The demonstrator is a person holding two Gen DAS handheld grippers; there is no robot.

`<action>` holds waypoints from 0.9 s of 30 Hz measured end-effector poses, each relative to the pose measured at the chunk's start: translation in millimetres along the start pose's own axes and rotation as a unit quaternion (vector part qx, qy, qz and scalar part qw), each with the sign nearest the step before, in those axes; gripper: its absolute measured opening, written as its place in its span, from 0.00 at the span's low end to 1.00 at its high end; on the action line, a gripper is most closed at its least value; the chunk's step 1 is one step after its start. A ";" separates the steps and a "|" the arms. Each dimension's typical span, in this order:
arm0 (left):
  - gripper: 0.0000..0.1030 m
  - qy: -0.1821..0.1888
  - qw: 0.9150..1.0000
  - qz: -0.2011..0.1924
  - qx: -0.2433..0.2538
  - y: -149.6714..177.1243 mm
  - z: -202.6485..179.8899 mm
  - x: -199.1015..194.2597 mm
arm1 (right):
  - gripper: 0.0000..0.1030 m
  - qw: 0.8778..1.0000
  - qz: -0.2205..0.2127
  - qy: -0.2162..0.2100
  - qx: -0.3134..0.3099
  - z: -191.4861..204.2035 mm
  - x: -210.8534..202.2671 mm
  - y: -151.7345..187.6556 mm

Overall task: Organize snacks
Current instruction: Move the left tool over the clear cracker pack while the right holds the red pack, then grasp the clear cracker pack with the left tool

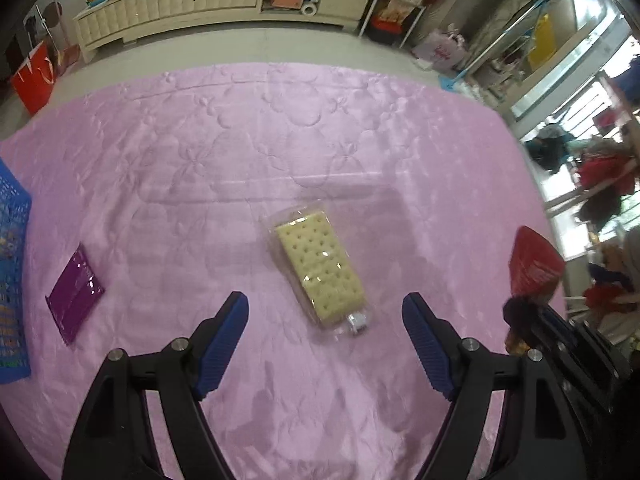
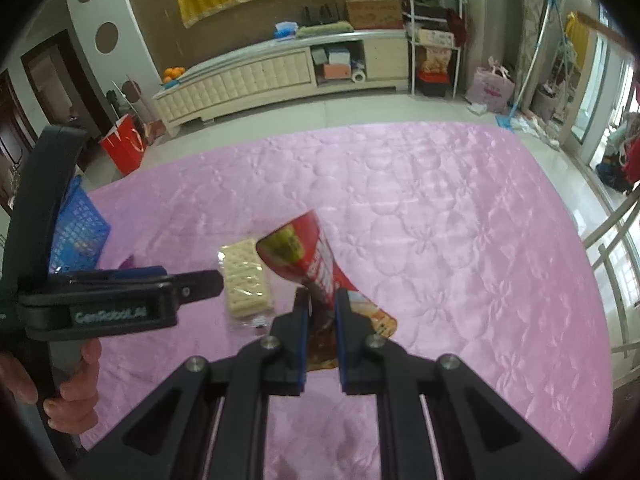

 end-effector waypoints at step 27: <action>0.49 -0.050 0.996 0.006 0.074 2.7 -4.9 60.8 | 0.14 0.998 0.028 0.017 0.051 -21.0 32.4 15.3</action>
Point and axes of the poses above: each gripper's, at about its wrist camera, not at the fingertips, and x roughly the way its jaws point, z to its left, y to its underside, the point moved 5 cm from there along x, roughly the way its jaws point, and after that the axes turned 8 degrees about -x, right-handed, at the moved point
